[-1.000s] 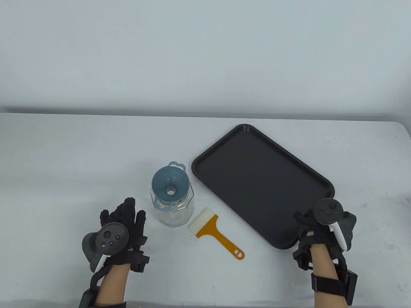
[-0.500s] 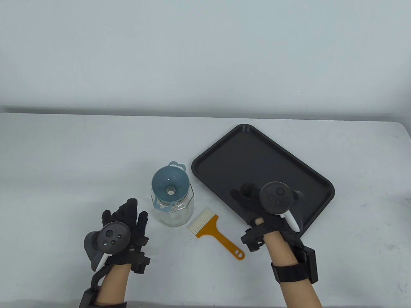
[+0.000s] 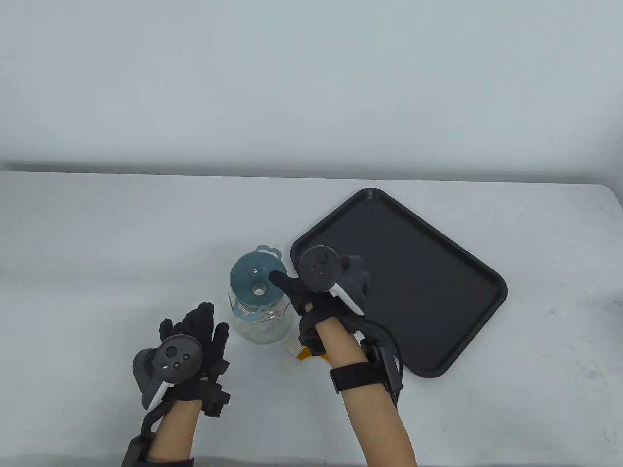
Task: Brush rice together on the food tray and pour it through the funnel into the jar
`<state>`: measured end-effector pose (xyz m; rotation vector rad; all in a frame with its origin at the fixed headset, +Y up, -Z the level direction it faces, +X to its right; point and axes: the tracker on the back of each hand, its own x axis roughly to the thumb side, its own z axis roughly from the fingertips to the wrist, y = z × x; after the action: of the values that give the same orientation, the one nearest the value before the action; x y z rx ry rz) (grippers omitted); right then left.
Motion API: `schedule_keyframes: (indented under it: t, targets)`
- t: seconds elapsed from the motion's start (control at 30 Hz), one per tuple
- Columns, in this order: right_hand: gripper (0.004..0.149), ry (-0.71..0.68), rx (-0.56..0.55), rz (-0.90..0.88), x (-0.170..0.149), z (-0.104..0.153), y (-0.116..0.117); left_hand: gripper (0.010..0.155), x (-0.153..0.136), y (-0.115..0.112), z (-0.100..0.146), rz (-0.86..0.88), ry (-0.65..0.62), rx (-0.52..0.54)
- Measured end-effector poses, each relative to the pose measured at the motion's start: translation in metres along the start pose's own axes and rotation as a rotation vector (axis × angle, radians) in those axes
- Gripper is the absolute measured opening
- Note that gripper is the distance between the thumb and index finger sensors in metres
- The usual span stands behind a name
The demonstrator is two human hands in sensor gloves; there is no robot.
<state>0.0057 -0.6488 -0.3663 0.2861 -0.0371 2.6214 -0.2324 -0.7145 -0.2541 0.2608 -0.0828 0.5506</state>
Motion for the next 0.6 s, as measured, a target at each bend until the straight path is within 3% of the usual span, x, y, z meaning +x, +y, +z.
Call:
schedule_keyframes:
  t: [0.17, 0.3, 0.43, 0.6]
  targets:
    - [0.047, 0.022, -0.01, -0.017, 0.005, -0.006, 0.006, 0.066, 0.0, 0.0, 0.0, 0.003, -0.001, -0.002]
    - [0.041, 0.018, -0.051, -0.04, 0.006, -0.004, 0.004, 0.066, -0.001, 0.0, -0.001, 0.006, 0.004, -0.003]
    - [0.04, -0.006, -0.18, -0.105, 0.001, 0.006, -0.015, 0.066, -0.001, 0.0, 0.0, 0.003, 0.006, -0.001]
    - [0.04, -0.033, -0.324, -0.194, -0.03, 0.031, -0.058, 0.066, -0.002, 0.002, 0.0, 0.005, 0.01, 0.005]
